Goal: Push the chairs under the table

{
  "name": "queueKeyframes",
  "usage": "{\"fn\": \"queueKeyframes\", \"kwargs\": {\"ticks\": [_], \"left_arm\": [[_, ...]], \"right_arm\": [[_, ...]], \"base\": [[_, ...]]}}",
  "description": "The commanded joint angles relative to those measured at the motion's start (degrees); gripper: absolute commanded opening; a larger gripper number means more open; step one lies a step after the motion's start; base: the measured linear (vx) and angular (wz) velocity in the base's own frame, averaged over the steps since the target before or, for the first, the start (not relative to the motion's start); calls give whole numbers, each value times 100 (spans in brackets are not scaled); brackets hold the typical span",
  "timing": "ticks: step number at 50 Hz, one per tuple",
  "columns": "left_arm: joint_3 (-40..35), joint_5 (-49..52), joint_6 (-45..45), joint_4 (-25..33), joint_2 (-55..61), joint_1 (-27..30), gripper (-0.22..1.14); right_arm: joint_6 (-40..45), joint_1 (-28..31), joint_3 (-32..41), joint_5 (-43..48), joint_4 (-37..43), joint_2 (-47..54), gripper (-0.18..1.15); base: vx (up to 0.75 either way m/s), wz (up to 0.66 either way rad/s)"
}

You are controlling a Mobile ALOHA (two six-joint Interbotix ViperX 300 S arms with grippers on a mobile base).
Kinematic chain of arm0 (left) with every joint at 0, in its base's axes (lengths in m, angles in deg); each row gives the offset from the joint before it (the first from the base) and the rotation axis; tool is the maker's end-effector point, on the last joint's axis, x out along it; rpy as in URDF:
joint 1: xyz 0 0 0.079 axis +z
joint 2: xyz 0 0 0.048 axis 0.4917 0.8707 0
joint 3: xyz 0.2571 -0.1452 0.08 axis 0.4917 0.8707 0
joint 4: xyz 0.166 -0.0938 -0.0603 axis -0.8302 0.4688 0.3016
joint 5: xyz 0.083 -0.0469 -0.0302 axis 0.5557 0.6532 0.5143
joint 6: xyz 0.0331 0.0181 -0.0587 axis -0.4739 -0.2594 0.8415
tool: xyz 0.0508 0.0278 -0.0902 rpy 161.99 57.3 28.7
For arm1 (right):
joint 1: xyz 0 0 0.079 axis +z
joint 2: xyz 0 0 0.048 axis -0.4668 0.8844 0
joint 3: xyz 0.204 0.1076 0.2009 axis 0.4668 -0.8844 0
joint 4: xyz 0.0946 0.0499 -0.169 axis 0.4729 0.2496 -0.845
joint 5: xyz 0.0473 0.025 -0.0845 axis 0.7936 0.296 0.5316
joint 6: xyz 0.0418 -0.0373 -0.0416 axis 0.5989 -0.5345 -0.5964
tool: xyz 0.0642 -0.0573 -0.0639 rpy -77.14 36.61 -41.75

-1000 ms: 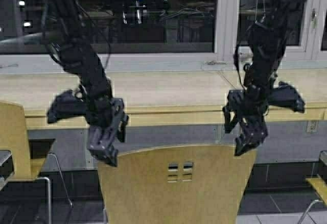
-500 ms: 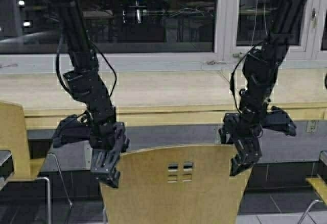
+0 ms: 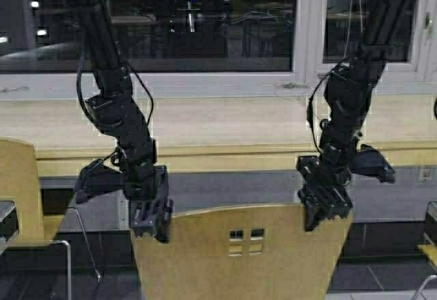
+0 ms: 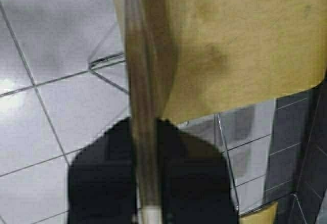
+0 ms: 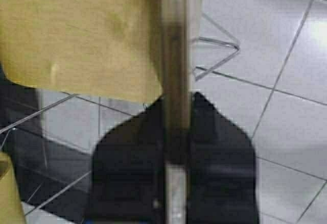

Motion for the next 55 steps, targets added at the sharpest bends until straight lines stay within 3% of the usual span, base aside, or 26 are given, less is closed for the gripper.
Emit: {"fn": "queueKeyframes", "kwargs": {"ticks": [1, 12, 55], "left_arm": [[26, -35, -88, -62, -88, 18, 4], [-141, -35, -229, -158, -123, 88, 3], [-193, -18, -360, -554, -132, 527, 3]], "right_arm": [[299, 299, -123, 272, 229, -123, 2], [0, 281, 79, 431, 325, -132, 4], [255, 510, 396, 431, 369, -141, 4]], "base": [[9, 6], [12, 3], [19, -1]]}}
